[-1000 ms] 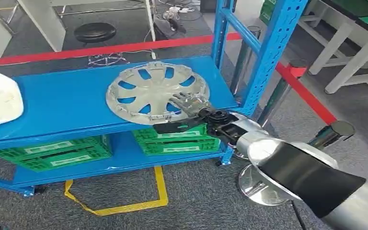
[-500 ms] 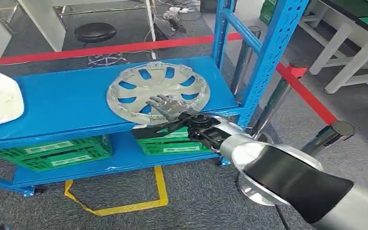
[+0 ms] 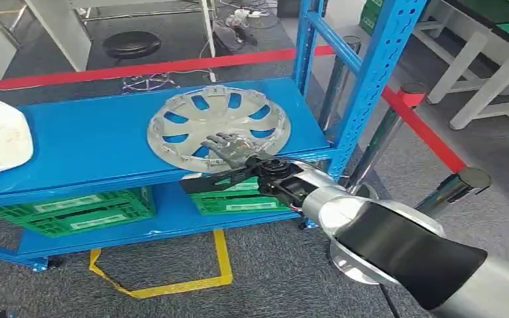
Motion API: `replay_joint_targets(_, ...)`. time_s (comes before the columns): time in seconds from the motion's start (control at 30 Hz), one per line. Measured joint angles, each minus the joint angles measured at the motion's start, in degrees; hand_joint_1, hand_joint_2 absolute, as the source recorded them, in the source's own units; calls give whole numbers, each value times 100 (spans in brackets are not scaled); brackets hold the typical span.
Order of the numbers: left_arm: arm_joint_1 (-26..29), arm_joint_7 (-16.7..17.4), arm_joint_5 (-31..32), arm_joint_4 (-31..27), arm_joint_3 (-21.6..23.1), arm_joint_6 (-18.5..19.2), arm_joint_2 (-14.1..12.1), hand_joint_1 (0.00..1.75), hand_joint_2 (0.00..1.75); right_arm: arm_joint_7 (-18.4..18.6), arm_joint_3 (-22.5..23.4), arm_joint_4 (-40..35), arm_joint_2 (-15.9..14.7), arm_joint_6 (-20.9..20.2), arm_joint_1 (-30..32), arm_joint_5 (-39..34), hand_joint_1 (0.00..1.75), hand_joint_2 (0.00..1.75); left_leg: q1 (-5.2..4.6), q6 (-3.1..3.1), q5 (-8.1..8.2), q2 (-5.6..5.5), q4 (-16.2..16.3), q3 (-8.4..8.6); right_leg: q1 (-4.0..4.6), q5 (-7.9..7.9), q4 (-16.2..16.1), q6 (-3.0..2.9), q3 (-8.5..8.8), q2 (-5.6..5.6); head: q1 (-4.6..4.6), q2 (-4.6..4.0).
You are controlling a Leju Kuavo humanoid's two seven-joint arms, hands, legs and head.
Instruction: Take the parts from the cabinet and place them on the table.
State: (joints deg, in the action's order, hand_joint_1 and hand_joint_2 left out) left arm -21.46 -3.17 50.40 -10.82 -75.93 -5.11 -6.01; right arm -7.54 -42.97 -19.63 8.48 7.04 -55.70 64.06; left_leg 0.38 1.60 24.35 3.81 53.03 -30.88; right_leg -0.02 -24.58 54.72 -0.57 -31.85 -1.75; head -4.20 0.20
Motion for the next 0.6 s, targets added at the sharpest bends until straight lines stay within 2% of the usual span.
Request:
replay_joint_targets(0.23,0,0,0,0,0,2,0,0,0,4,2,17,0,-20,0,0,0,175,0,0,0,0,0,0,-1,0,0,0,0,0,0,0)
replay_joint_targets(0.4,-1,2,9,0,0,2,0,0,0,83,48,59,0,-242,1,-63,0,175,0,0,0,0,0,0,-1,0,-1,0,-1,0,2,0)
replay_joint_targets(0.6,-1,9,20,0,0,2,0,0,0,208,111,131,-18,-328,27,-85,0,175,0,0,0,1,0,1,0,0,-1,0,-2,2,0,0)
